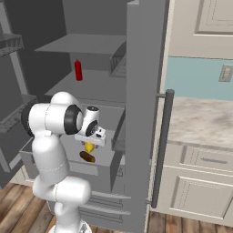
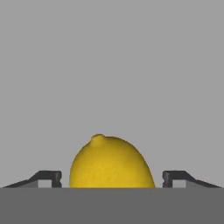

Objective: Place the sweet potato and lemon inside the fridge drawer. Close the drawer after placing the vegetables.

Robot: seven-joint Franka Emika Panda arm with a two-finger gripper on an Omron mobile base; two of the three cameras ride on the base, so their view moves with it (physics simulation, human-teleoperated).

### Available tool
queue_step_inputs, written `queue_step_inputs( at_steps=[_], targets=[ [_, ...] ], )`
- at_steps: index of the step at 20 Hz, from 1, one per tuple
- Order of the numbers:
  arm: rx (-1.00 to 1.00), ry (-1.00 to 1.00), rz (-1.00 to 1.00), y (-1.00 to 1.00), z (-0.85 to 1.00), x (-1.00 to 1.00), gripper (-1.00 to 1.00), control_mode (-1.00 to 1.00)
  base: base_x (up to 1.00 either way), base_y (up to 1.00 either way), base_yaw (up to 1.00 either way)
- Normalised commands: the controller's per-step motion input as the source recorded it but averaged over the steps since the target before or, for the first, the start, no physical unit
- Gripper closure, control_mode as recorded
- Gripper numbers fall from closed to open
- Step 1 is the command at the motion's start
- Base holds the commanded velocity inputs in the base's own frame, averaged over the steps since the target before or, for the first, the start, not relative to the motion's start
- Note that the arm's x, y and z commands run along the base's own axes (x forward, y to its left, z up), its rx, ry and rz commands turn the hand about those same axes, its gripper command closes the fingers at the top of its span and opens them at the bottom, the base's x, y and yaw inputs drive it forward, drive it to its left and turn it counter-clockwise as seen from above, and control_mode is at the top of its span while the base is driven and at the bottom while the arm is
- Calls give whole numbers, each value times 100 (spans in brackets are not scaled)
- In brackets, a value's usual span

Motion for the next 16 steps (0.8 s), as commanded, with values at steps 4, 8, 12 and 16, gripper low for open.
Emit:
queue_step_inputs(
  at_steps=[4,8,12,16],
  targets=[
    [0,-11,0,0,53,0,-100,-100,0,0,0],
    [0,-25,0,0,94,-22,-100,-100,0,0,0],
    [0,-28,1,8,92,-87,-100,-100,0,0,0],
    [-2,-18,1,25,52,-100,-100,-100,0,0,0]
  ],
)
